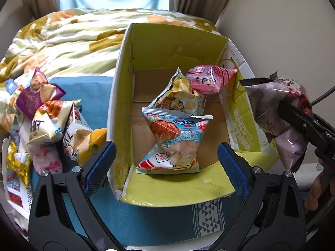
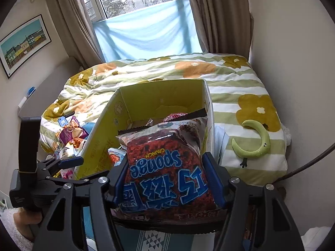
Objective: Organize snacks
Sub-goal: 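Carry both bags over the box and open both grippers to drop them, then withdraw both grippers from the box back toward the remaining snacks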
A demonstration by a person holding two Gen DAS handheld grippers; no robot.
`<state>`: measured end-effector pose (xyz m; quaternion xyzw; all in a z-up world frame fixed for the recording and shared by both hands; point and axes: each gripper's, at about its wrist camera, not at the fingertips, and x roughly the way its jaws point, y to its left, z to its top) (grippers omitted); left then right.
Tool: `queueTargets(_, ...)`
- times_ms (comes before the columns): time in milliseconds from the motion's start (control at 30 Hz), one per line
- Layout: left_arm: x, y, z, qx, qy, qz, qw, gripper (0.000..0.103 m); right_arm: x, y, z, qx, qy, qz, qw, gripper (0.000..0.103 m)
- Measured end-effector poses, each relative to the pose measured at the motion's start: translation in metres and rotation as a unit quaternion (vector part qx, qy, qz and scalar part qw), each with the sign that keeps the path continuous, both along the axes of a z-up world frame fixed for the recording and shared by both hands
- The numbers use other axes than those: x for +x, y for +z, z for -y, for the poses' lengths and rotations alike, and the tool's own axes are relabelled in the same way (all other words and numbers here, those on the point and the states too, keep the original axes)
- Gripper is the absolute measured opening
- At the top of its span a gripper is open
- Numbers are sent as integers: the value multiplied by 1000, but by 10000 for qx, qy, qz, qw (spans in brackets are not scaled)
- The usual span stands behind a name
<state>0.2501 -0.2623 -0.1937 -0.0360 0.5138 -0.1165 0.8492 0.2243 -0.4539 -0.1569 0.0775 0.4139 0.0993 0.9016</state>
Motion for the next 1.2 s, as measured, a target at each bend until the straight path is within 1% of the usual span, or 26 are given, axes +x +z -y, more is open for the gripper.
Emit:
queueTargets(67, -5, 4, -2, 105, 101, 68, 9999, 97, 5, -4, -1, 18, 41, -32, 10000, 62)
queueTargets(133, -8, 10, -3, 73, 146, 137, 9998, 97, 10, -9, -6, 0, 122, -106, 9999, 62)
queueTargets(200, -14, 17, -3, 76, 113, 244, 9996, 97, 15, -13, -11, -75, 212, -173, 9996, 62)
queueTargets(267, -18, 24, -1, 213, 68, 375, 9990, 97, 18, -16, -15, -126, 229, -168, 9995, 62)
queueTargets(367, -26, 31, -2, 360, 103, 585, 9976, 97, 20, -21, -17, 6, 180, -120, 9998, 62)
queueTargets(433, -28, 34, -6, 252, 147, 618, 9977, 97, 19, -25, -16, 115, 109, -53, 9999, 63)
queueTargets(500, -31, 35, -8, 262, 199, 616, 9976, 97, 16, -28, -14, 240, 72, 10, 9997, 80)
queueTargets(533, -33, 34, -8, 293, 215, 629, 9974, 97, 14, -27, -14, 269, 63, 81, 9996, 95)
queueTargets(567, -35, 33, -8, 303, 216, 629, 9973, 97, 11, -27, -15, 266, 70, 176, 9995, 99)
queueTargets(633, -39, 30, -9, 315, 217, 611, 9974, 97, 5, -25, -14, 189, 92, 325, 9993, 99)
queueTargets(700, -43, 27, -9, 335, 216, 588, 9975, 97, 0, -27, -14, 122, 115, 375, 9992, 99)
queueTargets(800, -46, 26, -11, 350, 248, 587, 9974, 97, -2, -33, -15, 151, 160, 126, 9997, 99)
queueTargets(933, -52, 32, -19, 331, 345, 667, 9966, 97, -7, -37, -12, 272, 124, -35, 9995, 99)
queueTargets(1033, -56, 38, -26, 313, 405, 709, 9962, 97, -12, -31, -15, 164, 191, 8, 9997, 99)
queueTargets(1200, -67, 55, -35, 375, 495, 894, 9941, 97, -20, -12, -19, -106, 268, 211, 9994, 99)
